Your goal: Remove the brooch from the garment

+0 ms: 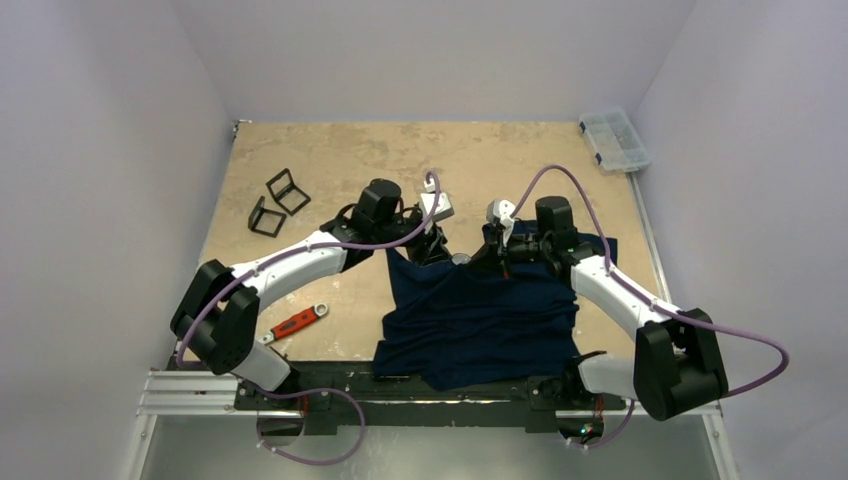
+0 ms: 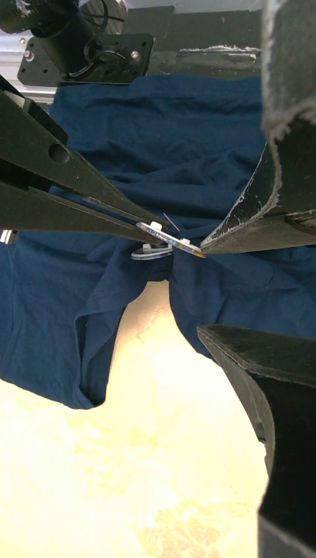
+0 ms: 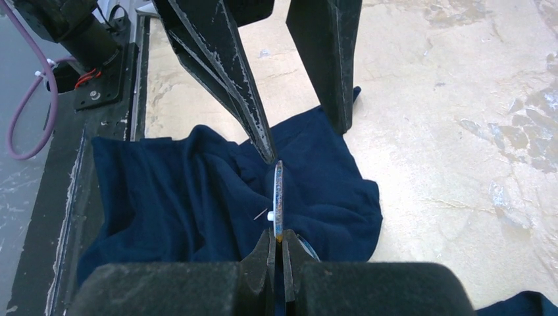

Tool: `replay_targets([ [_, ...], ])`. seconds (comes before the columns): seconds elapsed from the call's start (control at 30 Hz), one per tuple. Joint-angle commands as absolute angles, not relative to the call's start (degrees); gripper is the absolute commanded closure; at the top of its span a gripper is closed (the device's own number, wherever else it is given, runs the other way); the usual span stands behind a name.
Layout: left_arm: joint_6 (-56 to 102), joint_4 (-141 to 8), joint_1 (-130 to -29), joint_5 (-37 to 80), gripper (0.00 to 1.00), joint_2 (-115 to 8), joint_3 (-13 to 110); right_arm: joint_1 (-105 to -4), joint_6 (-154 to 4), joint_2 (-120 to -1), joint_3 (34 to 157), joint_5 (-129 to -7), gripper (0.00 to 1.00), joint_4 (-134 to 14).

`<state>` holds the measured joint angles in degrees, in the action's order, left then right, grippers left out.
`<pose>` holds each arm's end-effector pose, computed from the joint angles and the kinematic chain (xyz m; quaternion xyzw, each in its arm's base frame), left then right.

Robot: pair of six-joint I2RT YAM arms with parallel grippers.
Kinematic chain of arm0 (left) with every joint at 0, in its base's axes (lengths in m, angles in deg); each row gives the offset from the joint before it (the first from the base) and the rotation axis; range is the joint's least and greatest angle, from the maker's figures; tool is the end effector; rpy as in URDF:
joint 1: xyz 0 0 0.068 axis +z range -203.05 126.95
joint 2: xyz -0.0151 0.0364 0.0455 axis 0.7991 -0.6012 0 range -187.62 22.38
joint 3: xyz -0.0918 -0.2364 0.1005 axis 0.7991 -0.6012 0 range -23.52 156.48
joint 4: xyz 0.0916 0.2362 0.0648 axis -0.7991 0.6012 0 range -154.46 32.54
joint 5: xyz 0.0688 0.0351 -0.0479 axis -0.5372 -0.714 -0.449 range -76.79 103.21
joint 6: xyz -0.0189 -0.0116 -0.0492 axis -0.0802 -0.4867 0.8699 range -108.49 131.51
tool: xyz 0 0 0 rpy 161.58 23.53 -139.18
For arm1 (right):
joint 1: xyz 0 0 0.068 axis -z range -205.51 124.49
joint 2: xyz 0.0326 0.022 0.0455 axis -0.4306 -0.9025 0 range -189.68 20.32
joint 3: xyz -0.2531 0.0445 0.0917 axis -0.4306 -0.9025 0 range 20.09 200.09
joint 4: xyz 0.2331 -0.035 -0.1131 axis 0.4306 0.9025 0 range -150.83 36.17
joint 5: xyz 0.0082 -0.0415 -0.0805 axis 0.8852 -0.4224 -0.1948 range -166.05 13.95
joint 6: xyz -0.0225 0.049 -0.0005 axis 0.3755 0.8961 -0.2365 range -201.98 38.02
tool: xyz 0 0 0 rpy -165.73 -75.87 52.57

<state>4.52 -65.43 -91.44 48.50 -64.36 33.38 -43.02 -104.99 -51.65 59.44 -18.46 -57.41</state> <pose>0.2519 -0.2257 0.2573 0.4587 0.6976 -0.3824 0.3958 0.2315 0.1045 0.2283 -0.4754 0.6570 0.4097 0.4178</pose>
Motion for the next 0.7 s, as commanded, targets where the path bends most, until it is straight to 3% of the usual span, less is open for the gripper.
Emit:
replay_targets([
  [0.0,1.3,-66.3,-91.8,51.3,0.57,-65.7,36.9,-43.2,-107.1,-50.3,59.5,-17.3,1.0,-56.5],
  [0.5,1.4,-65.9,-93.8,54.8,0.6,-66.4,37.3,-43.2,-107.6,-51.1,59.8,-16.5,1.0,-56.7],
  [0.67,1.7,-66.1,-94.0,54.4,0.71,-67.2,37.8,-43.2,-108.3,-51.2,60.1,-15.9,1.0,-56.2],
])
